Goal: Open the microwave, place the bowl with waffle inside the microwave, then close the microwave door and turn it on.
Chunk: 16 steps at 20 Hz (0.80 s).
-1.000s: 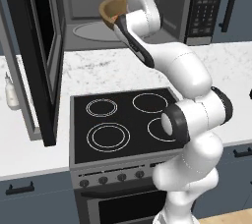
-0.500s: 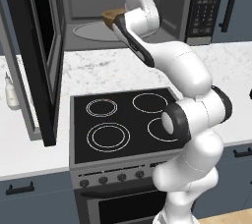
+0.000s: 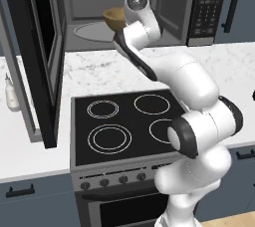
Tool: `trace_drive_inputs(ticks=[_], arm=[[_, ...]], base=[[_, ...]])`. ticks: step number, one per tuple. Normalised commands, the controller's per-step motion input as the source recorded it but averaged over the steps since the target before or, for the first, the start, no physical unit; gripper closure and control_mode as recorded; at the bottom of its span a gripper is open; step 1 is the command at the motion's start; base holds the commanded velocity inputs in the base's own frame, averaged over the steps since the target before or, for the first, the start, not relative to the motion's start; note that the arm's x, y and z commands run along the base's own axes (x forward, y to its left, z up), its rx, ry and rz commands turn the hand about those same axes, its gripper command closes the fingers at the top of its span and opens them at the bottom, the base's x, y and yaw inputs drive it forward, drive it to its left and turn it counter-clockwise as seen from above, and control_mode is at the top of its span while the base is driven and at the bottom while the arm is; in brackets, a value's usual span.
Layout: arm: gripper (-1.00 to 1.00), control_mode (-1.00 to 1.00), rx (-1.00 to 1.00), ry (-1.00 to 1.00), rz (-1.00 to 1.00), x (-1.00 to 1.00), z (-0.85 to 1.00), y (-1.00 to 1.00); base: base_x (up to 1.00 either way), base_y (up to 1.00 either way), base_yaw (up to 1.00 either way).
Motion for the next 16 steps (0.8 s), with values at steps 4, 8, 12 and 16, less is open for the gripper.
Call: trace_drive_inputs(ticks=[4,8,12,16], arm=[[-1.0,-1.0,-0.01,-0.04,0.0,-0.96,0.29,0.0],[-1.0,-1.0,0.0,0.02,0.0,-1.0,0.19,0.0],[-1.0,-1.0,-0.1,0.03,0.02,-0.98,0.0,0.0],[-1.0,-1.0,-0.27,0.09,0.09,-0.69,-0.56,-0.35]], base=[[0.0,0.0,0.0],[0.0,0.0,0.0],[0.0,0.0,0.0],[0.0,0.0,0.0]])
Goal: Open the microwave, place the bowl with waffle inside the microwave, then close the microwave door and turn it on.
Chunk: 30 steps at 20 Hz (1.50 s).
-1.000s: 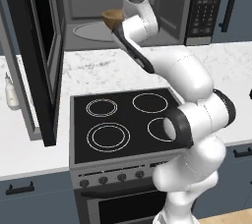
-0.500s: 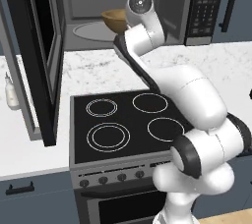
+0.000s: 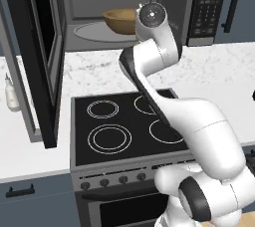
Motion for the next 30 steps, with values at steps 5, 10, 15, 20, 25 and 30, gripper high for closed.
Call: trace_drive_inputs(ticks=[5,10,15,20,25,30], arm=[[-1.0,-1.0,-0.31,0.0,0.16,-0.97,-0.31,-0.28],[-1.0,-1.0,-0.44,-0.08,0.3,-1.0,-0.01,-0.11],[-1.0,-1.0,-0.62,-0.01,0.42,-0.75,0.0,-0.05],[-1.0,-1.0,-0.65,0.15,0.31,-0.64,0.0,0.0],[-1.0,-1.0,-0.33,0.01,-0.12,-0.39,0.0,0.07],[-1.0,-1.0,0.0,0.01,0.0,-0.01,-0.01,0.0]], base=[[0.0,0.0,0.0],[0.0,0.0,0.0],[0.0,0.0,0.0],[0.0,0.0,0.0],[0.0,0.0,0.0],[0.0,0.0,0.0]])
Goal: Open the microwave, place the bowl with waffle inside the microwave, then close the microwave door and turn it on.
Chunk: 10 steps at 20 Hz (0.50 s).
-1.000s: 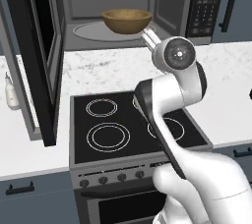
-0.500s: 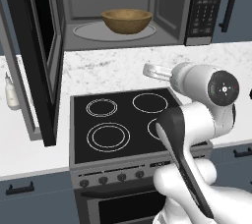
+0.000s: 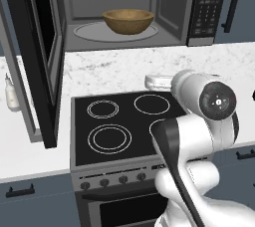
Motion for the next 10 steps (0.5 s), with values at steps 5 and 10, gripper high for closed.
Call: trace_drive_inputs(ticks=[5,10], arm=[[-1.0,-1.0,0.0,-0.01,0.03,-0.78,0.01,0.0],[-1.0,-1.0,0.0,-0.17,0.04,-1.0,0.02,0.04]], base=[[0.0,0.0,0.0],[0.0,0.0,0.0]])
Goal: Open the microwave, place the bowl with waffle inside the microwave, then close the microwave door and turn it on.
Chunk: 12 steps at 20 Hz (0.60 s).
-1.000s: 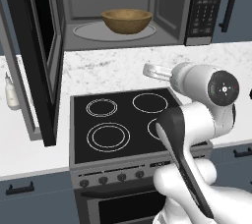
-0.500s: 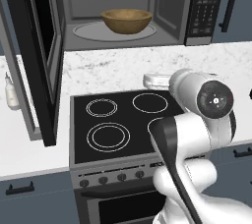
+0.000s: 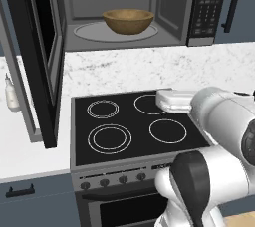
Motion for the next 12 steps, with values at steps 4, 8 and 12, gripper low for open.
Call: trace_drive_inputs(ticks=[4,8,12], arm=[[-1.0,-1.0,-0.09,-0.16,0.0,-1.0,0.18,0.54],[-1.0,-1.0,-0.09,-0.17,-0.01,-1.0,0.37,0.39],[-1.0,-1.0,-0.03,-0.08,-0.02,-1.0,0.34,0.23]], base=[[0.0,0.0,0.0],[0.0,0.0,0.0],[0.0,0.0,0.0]])
